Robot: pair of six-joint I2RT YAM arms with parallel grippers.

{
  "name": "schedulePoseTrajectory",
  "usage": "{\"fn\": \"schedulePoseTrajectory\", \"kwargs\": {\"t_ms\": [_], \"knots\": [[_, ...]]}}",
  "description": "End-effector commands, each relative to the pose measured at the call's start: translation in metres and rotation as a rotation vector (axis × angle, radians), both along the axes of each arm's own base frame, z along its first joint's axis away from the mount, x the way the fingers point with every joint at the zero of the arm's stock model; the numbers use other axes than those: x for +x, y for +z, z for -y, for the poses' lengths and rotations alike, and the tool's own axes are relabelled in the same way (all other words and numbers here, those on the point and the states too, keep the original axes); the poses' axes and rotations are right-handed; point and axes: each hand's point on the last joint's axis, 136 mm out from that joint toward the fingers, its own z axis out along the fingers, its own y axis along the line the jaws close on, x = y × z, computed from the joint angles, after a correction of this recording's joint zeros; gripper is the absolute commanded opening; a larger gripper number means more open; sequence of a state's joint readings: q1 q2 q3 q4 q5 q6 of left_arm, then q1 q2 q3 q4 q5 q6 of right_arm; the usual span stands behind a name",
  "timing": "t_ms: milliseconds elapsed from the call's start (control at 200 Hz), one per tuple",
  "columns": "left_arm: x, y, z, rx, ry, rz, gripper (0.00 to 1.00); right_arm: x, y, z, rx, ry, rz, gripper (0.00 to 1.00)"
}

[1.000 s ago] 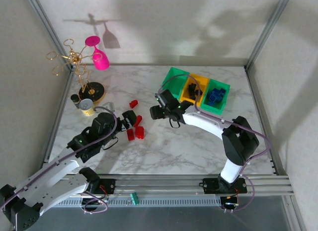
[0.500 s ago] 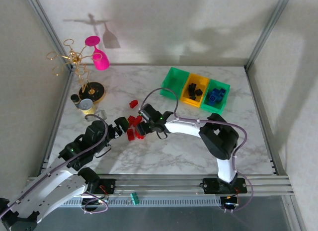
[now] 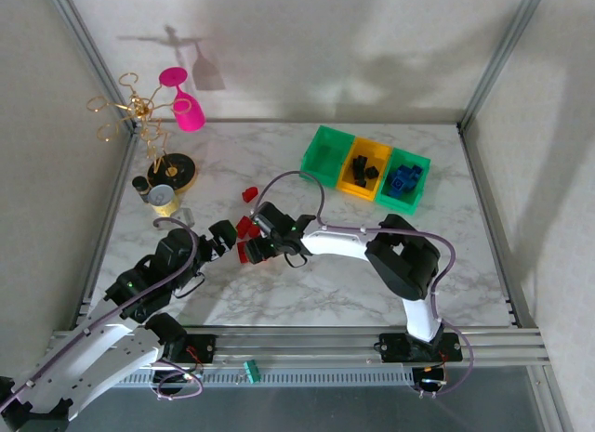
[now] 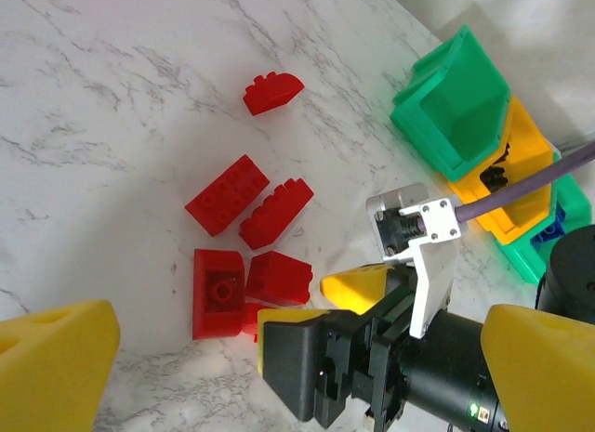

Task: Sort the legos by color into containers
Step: Pick up the lego from the center of the table.

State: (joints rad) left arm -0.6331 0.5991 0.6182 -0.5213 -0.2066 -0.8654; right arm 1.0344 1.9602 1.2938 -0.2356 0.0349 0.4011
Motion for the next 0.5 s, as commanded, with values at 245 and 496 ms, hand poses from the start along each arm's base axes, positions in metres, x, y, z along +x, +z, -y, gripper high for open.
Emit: {"fn": "schedulePoseTrajectory", "kwargs": {"t_ms": [245, 496], "knots": [[0.0, -0.013, -0.009, 0.03, 0.043, -0.025, 1.0, -0.006, -0.02, 0.001, -0.04, -0.071, -0.039, 0.76], [0.001, -0.014, -0.008, 0.036, 0.04, -0.024, 1.0, -0.01, -0.012, 0.015, -0.028, -0.124, -0.05, 0.67]]}}
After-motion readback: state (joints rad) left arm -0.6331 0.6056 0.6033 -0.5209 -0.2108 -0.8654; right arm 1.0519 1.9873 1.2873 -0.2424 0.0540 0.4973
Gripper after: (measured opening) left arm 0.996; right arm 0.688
